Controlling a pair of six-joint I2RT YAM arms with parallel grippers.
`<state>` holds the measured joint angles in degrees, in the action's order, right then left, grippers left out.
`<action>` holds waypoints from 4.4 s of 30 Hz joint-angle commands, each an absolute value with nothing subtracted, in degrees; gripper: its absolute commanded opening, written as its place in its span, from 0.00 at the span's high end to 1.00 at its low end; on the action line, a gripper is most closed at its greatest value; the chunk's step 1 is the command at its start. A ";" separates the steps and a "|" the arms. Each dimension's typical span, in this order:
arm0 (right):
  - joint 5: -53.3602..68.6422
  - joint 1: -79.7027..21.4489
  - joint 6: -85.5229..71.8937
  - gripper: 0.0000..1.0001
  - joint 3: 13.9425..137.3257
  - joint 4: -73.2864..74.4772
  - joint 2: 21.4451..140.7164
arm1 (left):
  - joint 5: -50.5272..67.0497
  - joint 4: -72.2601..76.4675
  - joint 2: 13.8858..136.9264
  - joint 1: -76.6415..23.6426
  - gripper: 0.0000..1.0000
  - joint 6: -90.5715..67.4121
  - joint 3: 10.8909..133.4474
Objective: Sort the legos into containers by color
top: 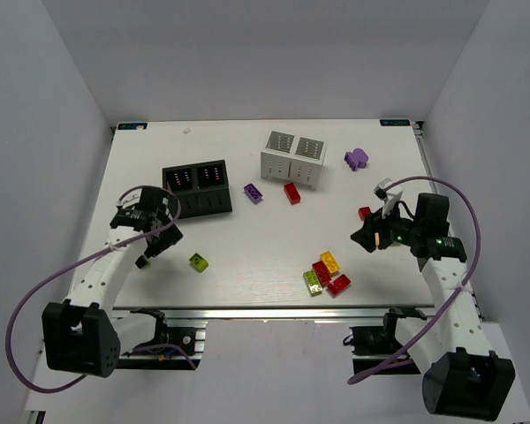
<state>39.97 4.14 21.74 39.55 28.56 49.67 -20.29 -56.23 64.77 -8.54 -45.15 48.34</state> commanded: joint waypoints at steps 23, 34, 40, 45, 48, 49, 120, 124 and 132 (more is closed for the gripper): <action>39.11 -6.15 25.75 0.32 43.77 32.78 52.73 | -14.24 -48.17 83.57 12.48 0.03 -55.28 50.54; 37.97 -7.12 25.93 0.31 43.68 32.52 53.00 | -13.45 -45.80 89.65 13.53 0.13 -52.74 50.98; 37.97 -7.12 26.02 0.31 43.59 32.34 53.17 | -14.50 -45.00 90.00 15.11 0.20 -52.47 49.57; 37.97 -7.21 26.02 0.31 43.59 32.34 53.26 | -13.62 -43.86 89.82 15.12 0.32 -52.30 48.69; 38.06 -7.12 26.02 0.31 43.51 32.34 53.00 | -13.45 -44.21 90.00 15.12 0.35 -52.21 48.60; 38.06 -7.12 26.02 0.31 43.51 32.34 53.00 | -13.10 -43.86 89.74 15.12 0.38 -52.12 48.52; 35.61 -6.50 22.87 1.00 39.11 21.12 55.28 | 23.09 -31.88 64.00 -1.23 1.00 -30.32 59.96; 28.85 -6.68 18.20 0.66 41.30 19.42 59.05 | 24.61 -36.55 52.42 -3.59 0.82 -34.00 47.15; 25.40 -5.98 16.17 0.37 40.96 18.63 59.50 | 17.32 -44.56 49.04 -7.20 0.12 -35.33 39.38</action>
<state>27.05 -6.26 17.82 39.66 21.67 61.01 20.08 -41.60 49.45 -6.22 -33.56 40.14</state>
